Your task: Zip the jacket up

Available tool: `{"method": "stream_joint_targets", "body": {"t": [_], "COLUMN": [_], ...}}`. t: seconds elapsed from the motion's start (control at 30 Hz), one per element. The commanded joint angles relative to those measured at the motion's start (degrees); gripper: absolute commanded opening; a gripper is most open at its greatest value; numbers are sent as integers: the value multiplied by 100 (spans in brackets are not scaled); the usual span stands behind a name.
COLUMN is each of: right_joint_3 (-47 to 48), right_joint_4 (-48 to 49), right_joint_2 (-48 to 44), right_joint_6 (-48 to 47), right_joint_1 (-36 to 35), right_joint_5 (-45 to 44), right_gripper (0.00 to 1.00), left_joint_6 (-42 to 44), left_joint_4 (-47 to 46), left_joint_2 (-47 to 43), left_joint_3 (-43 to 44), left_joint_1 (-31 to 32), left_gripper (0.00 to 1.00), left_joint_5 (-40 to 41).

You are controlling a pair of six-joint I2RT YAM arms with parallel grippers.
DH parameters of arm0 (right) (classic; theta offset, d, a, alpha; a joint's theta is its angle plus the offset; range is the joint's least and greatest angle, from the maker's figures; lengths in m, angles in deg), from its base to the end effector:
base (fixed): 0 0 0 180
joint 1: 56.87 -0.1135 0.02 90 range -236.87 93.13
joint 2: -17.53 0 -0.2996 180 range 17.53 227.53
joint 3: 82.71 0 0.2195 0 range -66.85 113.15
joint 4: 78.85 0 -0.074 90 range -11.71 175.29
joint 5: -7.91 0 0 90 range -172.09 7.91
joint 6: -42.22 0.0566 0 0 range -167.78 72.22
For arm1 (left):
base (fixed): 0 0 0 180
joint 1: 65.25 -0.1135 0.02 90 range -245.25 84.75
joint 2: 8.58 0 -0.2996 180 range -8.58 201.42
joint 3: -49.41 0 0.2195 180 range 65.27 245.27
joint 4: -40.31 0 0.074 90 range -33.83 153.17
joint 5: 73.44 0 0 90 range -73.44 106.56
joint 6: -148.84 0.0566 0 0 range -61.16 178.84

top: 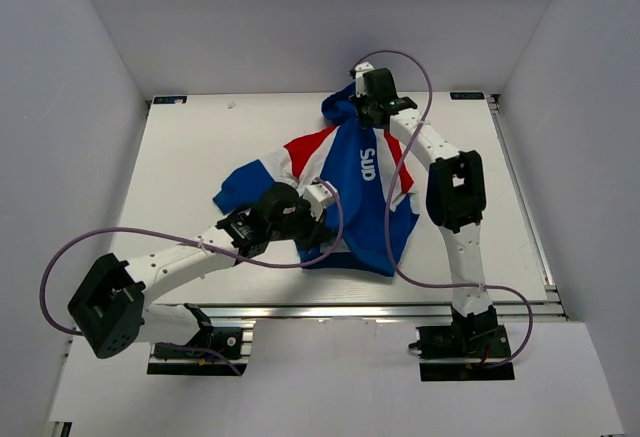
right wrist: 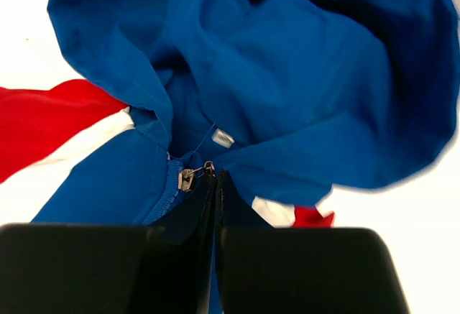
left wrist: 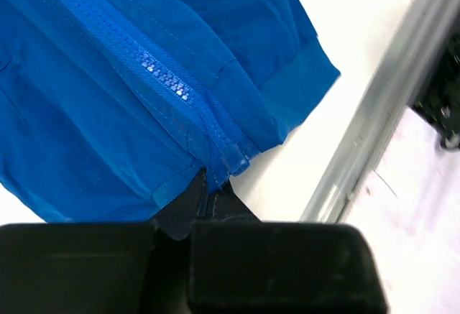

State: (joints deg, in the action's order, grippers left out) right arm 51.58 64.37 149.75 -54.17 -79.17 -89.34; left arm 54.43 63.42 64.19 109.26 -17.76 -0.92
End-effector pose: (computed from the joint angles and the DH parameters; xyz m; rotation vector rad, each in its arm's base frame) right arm 0.5094 0.2012 0.2692 -0.4679 2.1201 0.0211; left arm 0.1555 -0.1948 0.2753 1.0067 2.0625 -0.8261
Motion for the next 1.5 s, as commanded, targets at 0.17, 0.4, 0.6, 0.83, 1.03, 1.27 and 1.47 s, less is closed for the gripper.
{"method": "stream_joint_targets", "body": {"t": [0.17,0.4,0.6,0.83,1.03,1.27,1.47], "right_joint_3": [824,-1128,-1796,-3573,-5794,-5586,-5770], "right_joint_4": [2031,2330,1716,905,1707,318,397], "right_joint_2": [350,-1118,-2173,-3664,-5159,-5821,-6279], "right_joint_6": [-451,-477,22,2557,3357,2864,2731], "right_joint_1": [473,473,490,1560,3495,3496,3496], "right_joint_5": [-753,546,226,1282,3020,1244,1050], "right_gripper": [0,89,89,89,89,89,89], "left_joint_6": [-842,-1123,-1536,-2580,-2786,-2750,-2601], "left_joint_4": [708,1428,1999,3052,2592,2536,2413], "left_joint_2": [272,449,10,585,1108,817,440], "left_joint_3": [-321,13,215,1277,2227,3255,3169], "left_joint_1": [200,200,200,-106,-2663,-4087,-4318], "left_gripper": [0,90,98,98,98,98,98], "left_joint_5": [-1311,-838,-39,3167,2021,2275,2450]}}
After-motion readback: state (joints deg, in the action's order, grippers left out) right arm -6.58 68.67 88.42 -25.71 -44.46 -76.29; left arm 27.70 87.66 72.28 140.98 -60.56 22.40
